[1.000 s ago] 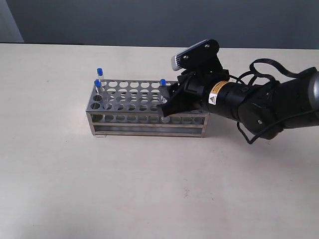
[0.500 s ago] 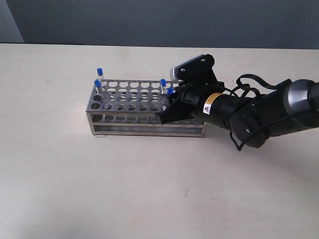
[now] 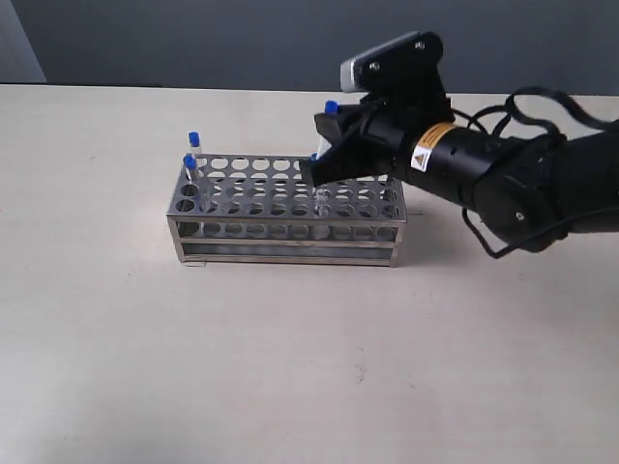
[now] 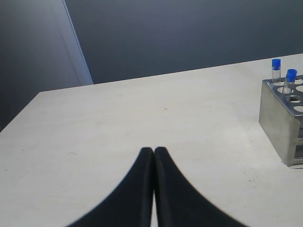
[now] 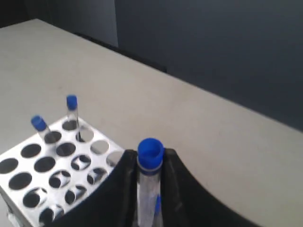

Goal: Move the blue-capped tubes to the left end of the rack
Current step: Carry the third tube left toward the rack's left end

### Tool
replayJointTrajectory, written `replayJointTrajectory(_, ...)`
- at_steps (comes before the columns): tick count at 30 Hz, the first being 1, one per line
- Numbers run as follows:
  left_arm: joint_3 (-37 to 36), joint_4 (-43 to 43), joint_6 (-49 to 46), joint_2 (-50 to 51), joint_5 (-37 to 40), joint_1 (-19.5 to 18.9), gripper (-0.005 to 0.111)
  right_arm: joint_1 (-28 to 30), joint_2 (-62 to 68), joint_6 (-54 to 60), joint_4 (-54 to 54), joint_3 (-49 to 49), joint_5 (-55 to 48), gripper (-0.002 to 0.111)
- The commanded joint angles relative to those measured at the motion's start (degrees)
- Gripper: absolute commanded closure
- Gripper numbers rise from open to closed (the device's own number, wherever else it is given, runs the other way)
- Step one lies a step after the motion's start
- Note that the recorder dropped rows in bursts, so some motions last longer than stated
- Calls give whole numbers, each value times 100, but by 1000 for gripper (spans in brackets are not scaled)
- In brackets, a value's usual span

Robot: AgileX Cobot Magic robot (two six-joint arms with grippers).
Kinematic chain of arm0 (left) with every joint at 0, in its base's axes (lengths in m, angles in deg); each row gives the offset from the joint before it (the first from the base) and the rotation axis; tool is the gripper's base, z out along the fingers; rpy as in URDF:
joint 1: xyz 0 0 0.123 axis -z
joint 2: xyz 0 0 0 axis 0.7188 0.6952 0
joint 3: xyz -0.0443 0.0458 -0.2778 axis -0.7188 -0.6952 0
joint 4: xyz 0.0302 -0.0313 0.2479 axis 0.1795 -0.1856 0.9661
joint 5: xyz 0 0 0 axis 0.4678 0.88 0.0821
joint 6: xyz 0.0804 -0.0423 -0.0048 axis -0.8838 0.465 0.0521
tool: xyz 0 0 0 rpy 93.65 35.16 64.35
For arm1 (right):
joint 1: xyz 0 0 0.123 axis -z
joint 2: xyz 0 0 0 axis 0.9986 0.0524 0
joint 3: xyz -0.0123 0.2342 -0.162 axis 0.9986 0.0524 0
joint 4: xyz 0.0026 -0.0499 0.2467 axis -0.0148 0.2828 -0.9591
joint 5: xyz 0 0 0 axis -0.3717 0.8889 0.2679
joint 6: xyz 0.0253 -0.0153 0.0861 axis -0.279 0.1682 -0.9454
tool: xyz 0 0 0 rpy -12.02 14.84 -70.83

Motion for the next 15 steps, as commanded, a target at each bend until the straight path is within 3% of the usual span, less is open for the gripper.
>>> replayJointTrajectory(1, 11, -14, 20, 26, -77, 39, 106, -151, -297, -59, 364, -497, -346, 109)
replayJointTrajectory(6, 11, -14, 20, 26, -77, 39, 106, -820, 214, -243, 716, -1734, -1030, 109)
replayJointTrajectory(15, 11, -14, 20, 26, -77, 39, 106, -1380, 1232, -275, 783, -2490, -1393, 109)
